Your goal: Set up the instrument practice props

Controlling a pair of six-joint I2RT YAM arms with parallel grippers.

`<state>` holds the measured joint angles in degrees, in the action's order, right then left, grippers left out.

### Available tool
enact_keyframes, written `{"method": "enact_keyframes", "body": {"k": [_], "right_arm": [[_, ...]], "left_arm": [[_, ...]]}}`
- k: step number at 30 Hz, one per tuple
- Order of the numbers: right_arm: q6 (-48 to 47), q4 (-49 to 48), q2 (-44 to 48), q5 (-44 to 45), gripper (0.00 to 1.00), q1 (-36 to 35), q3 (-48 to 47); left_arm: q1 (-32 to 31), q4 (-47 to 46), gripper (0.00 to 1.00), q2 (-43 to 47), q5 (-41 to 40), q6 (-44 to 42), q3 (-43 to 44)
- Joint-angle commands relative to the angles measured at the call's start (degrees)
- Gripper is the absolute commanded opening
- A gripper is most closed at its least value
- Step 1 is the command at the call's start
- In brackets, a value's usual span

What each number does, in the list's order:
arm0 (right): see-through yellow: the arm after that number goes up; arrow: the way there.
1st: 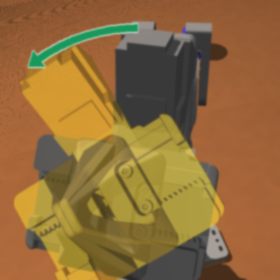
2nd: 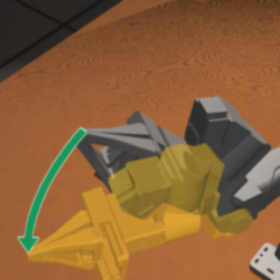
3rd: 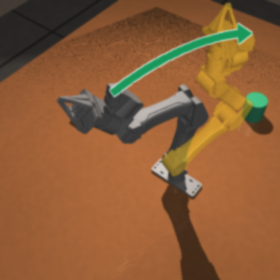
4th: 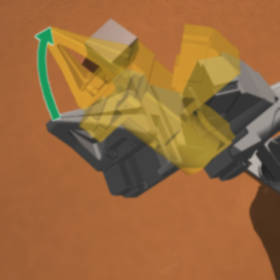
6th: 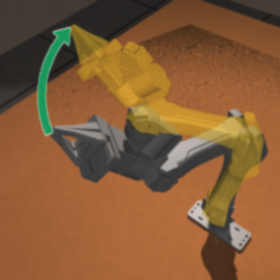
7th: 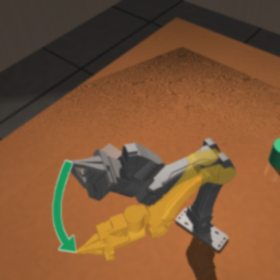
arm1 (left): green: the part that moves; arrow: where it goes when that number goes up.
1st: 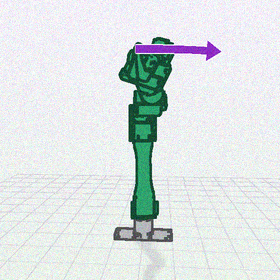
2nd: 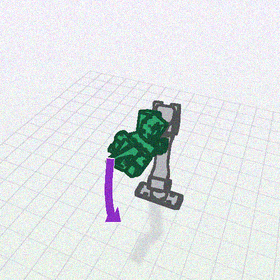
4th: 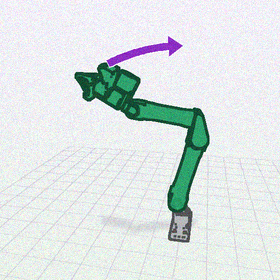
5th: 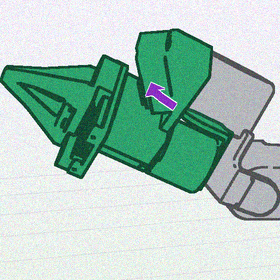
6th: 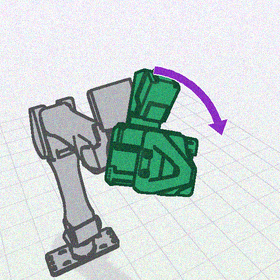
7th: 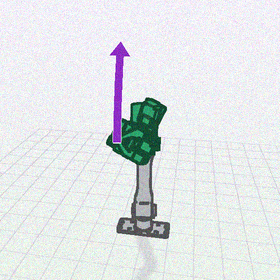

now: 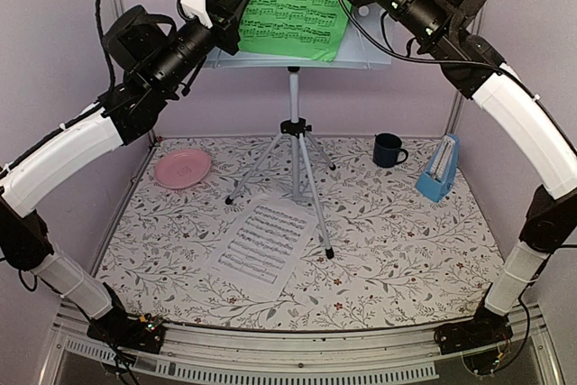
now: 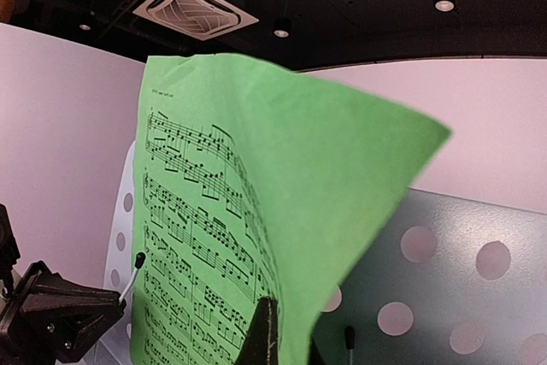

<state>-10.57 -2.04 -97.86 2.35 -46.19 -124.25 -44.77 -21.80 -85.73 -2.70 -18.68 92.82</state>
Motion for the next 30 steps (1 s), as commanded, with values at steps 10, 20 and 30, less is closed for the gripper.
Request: {"method": "enact_keyframes", "body": {"k": [10,20,30], "right_arm": [[-1.49,-5.02,-6.97,-4.99,0.00,-1.72,-7.31],[-0.11,-6.99,-9.31,-7.01,0.00,-2.37,-8.43],[1.71,-8.25,-10.63,-8.55,0.00,-3.17,-8.76]], "left_arm": [[-2.10,-2.35,0.00,1.82,3.50,-1.39,-1.53],[-2.16,-2.63,0.00,2.18,3.80,-1.36,-1.93],[-2.16,-3.45,0.00,2.28,4.59,-1.45,-2.28]]}}
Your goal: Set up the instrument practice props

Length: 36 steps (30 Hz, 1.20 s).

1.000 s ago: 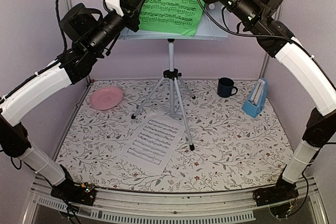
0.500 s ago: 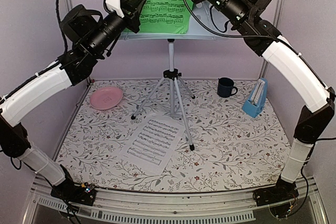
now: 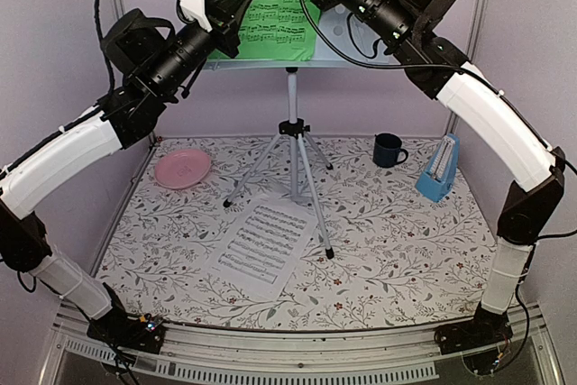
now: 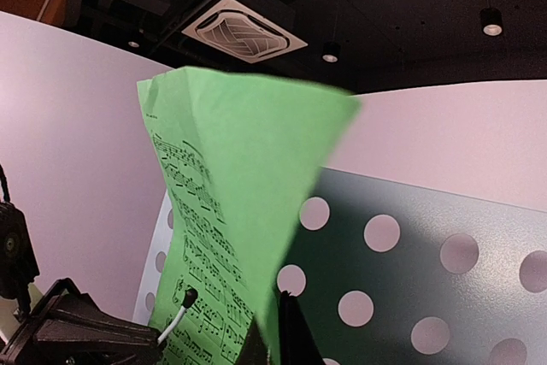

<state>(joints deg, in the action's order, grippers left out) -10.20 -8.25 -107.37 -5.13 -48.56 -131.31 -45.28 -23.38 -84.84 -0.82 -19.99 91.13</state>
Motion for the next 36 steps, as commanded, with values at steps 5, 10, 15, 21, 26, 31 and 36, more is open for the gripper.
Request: {"method": "enact_keyframes", "body": {"k": [5,10,15,21,26,31,36], "right_arm": [[2.07,-2.91,-1.57,-0.77,0.00,-1.17,-1.72],[2.81,-4.23,-1.90,-2.12,0.00,-1.18,-2.21],[3.36,-3.79,-2.90,-2.59,0.00,-1.20,-2.82],[3.29,-3.59,-3.43,-3.29,0.00,-1.58,-3.17],[2.15,-2.84,-3.80,-3.83,0.00,-1.86,-3.19],[2.00,-2.57,-3.81,-4.14,0.09,-2.09,-3.17],[2.15,-2.82,-3.72,-4.18,0.26,-2.29,-3.23]], "left_arm": [[-1.78,-1.85,0.00,1.58,3.23,-0.27,-0.61],[-1.89,-1.94,0.00,1.61,3.53,-0.41,-0.69],[-2.00,-2.11,0.00,1.48,3.71,-0.57,-0.69],[-1.96,-2.03,0.00,1.43,3.80,-0.68,-0.52],[-2.03,-2.07,0.00,1.27,3.84,-0.70,-0.50],[-2.13,-2.16,0.00,1.42,3.75,-0.69,-0.61],[-2.10,-2.28,0.00,1.56,3.29,-0.85,-0.78]]}}
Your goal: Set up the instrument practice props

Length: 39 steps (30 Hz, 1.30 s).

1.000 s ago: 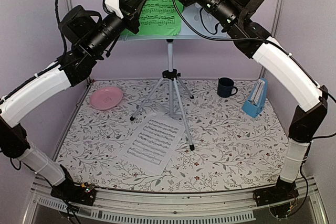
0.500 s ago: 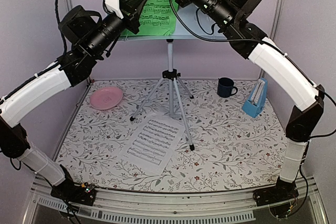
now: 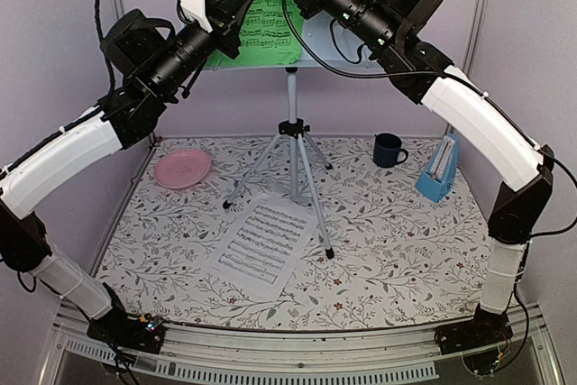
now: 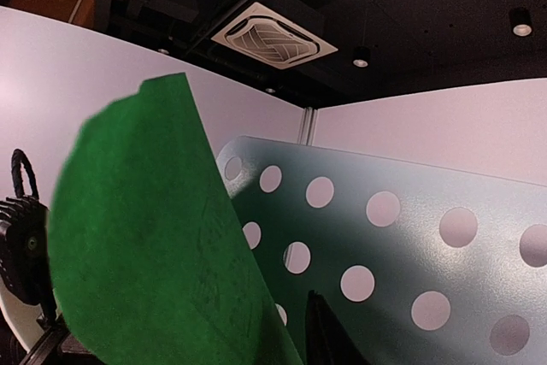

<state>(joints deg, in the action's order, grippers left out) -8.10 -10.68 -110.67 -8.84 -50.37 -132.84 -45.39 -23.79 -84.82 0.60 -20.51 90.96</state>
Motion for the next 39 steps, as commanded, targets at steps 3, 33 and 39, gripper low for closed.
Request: {"method": "enact_keyframes", "body": {"k": [3,33,39], "right_arm": [[0.06,-0.56,-0.33,-0.19,0.36,-0.49,-1.64],[-2.07,0.22,6.68,4.49,0.99,-0.47,4.79],[-2.67,0.39,14.10,8.92,0.99,-0.46,12.90]], "left_arm": [[-2.05,-1.88,0.00,1.65,1.40,-0.19,-0.61],[-4.96,2.53,0.59,11.54,-11.04,3.75,-7.83],[-4.97,8.72,0.62,18.34,-15.89,8.94,-13.83]]}}
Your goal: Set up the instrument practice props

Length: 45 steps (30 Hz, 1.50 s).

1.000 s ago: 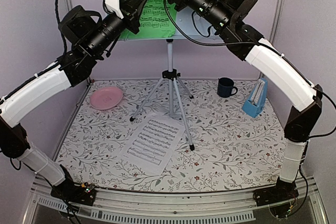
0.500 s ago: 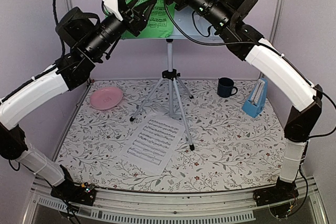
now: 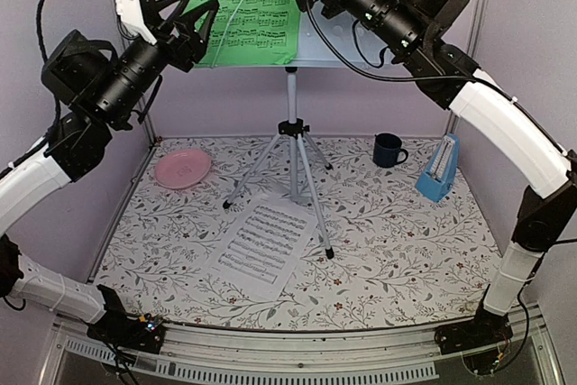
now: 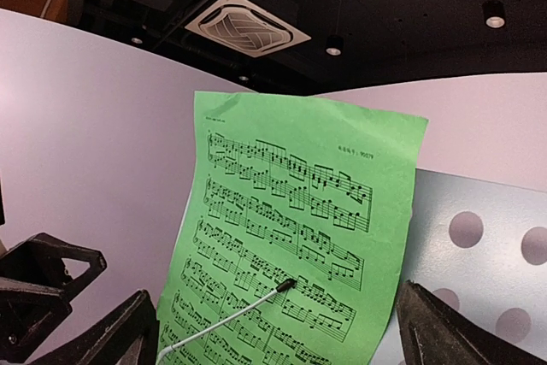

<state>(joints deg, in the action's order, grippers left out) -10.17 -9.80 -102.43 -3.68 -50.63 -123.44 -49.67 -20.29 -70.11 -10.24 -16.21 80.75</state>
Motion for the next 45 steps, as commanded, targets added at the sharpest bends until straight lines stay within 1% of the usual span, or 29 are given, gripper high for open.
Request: {"method": "enact_keyframes", "body": {"k": [1,5,8,12,16,19,22,24,28,30,32,36,39,42,45], "right_arm": [[-0.62,-0.44,7.38,4.33,0.99,-0.22,5.11],[-0.82,1.49,13.73,5.53,0.99,-0.17,12.52],[0.17,4.26,19.16,5.72,0.99,-0.18,20.23],[4.48,9.49,25.42,6.01,0.99,-0.17,31.17],[10.82,12.16,31.44,6.35,0.99,-0.14,43.34],[16.06,13.12,34.71,5.26,0.99,-0.01,52.35],[20.32,13.50,36.20,2.39,1.00,0.02,61.18],[22.36,13.01,36.42,-0.14,0.98,-0.01,65.24],[25.00,9.87,34.83,-5.67,0.91,-0.12,71.22],[25.27,9.06,32.84,-6.96,0.87,-0.52,72.62],[25.37,8.36,30.18,-7.21,0.84,-1.76,73.25],[24.95,6.72,23.91,-7.10,0.80,-4.45,72.52],[24.72,4.87,19.26,-7.22,0.76,-5.68,71.17],[24.60,3.51,13.45,-8.46,0.71,-6.39,69.10],[24.35,3.59,8.08,-8.36,0.64,-7.23,66.06]], "left_arm": [[-0.63,6.19,0.62,4.87,-5.80,5.66,-5.13],[-0.67,9.45,0.62,9.93,-7.80,10.23,-13.49],[-0.51,14.49,0.62,12.43,-9.25,13.59,-18.33],[-0.22,19.49,0.63,15.17,-7.62,18.95,-25.36],[0.81,21.15,0.62,17.07,-1.60,24.68,-33.22],[1.96,21.75,0.63,16.62,3.69,28.16,-38.40],[3.11,22.68,0.63,15.10,7.21,35.51,-42.86],[3.77,21.56,0.63,14.66,11.08,40.37,-45.84],[6.80,21.19,0.64,15.16,16.91,48.43,-50.39],[10.84,20.98,0.65,15.14,21.44,51.98,-52.35],[14.24,20.74,0.66,14.93,25.69,53.69,-53.86],[21.37,20.24,0.68,13.45,32.73,53.64,-55.11],[26.03,19.04,0.68,10.05,38.23,52.97,-55.10],[28.56,18.56,0.67,6.08,40.64,51.33,-54.03],[29.66,17.59,0.67,1.95,42.22,50.16,-52.67]]}}
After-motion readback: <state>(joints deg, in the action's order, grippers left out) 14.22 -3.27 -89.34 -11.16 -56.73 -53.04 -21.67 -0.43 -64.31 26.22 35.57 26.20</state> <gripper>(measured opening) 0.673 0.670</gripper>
